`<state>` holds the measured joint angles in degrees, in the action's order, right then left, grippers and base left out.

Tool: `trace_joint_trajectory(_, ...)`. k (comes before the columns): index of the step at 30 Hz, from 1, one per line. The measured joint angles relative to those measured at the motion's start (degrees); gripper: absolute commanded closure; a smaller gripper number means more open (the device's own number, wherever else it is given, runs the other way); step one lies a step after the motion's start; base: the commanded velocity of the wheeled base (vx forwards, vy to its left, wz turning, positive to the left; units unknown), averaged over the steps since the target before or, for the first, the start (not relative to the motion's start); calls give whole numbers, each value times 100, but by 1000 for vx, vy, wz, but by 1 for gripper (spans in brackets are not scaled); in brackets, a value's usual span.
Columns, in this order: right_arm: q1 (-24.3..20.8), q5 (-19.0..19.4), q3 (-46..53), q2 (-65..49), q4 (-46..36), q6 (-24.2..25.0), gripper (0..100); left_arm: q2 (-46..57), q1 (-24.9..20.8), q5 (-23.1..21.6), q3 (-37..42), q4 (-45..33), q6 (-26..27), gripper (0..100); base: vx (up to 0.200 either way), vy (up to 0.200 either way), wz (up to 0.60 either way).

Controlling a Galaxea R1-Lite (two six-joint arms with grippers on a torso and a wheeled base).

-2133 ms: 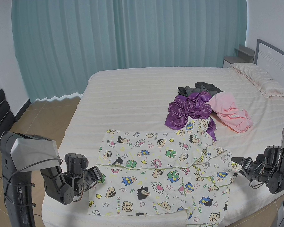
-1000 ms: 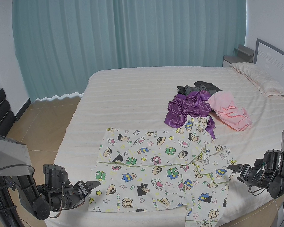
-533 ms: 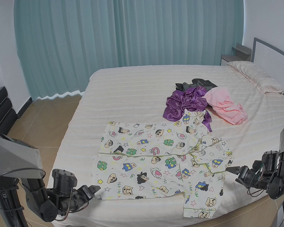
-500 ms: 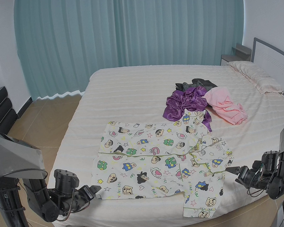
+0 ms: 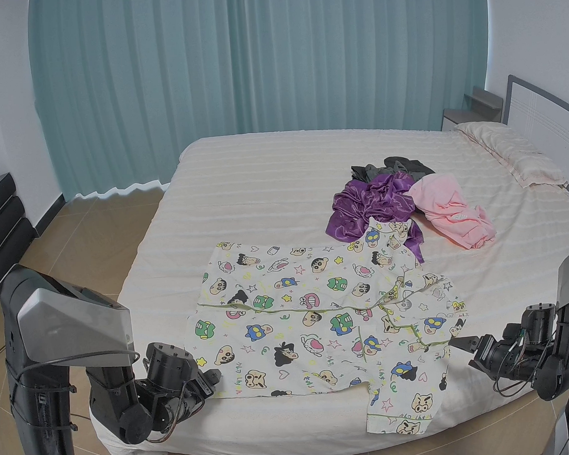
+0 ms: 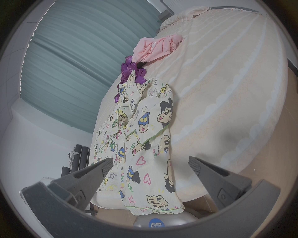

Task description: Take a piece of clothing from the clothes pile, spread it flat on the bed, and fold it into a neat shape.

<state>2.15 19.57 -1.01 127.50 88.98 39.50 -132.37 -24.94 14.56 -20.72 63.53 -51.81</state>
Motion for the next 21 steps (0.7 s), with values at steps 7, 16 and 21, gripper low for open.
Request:
trace_joint_trajectory(7,-307,-167,0,318,0,-294,0,-107,46,235,-129,-82,55,100,0,0,0)
trace_joint_trajectory(16,-768,-350,-245,701,0,-349,0,-158,290,463,-88,33,49,100,0,0,0)
trace_joint_trajectory(21,-831,-378,-660,885,0,-364,100,-151,347,495,-20,158,55,100,0,0,0)
